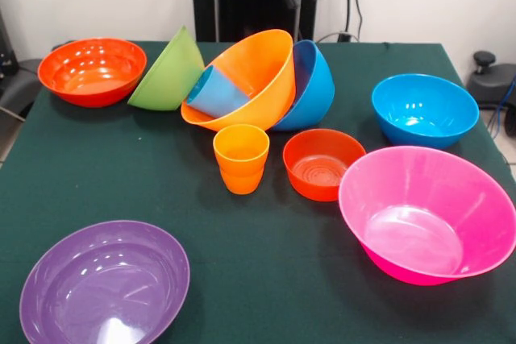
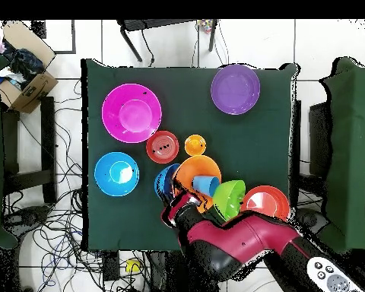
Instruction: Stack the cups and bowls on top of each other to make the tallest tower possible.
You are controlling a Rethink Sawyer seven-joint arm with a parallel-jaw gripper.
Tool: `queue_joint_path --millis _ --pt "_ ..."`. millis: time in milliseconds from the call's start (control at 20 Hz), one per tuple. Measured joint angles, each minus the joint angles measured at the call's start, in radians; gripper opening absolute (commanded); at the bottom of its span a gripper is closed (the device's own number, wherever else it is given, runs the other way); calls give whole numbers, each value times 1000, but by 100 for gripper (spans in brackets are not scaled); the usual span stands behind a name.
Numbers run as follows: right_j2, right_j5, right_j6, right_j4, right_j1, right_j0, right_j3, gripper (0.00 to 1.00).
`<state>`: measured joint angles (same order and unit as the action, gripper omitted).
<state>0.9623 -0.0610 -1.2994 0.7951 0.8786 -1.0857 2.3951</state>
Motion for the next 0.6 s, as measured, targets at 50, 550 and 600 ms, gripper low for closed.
queue_joint_path --millis 50,550,600 --pt "-17 0 0 0 6 3 0 100" --pt "-148 0 0 0 40 22 -3 100" --pt "-156 0 0 0 40 22 -4 100"
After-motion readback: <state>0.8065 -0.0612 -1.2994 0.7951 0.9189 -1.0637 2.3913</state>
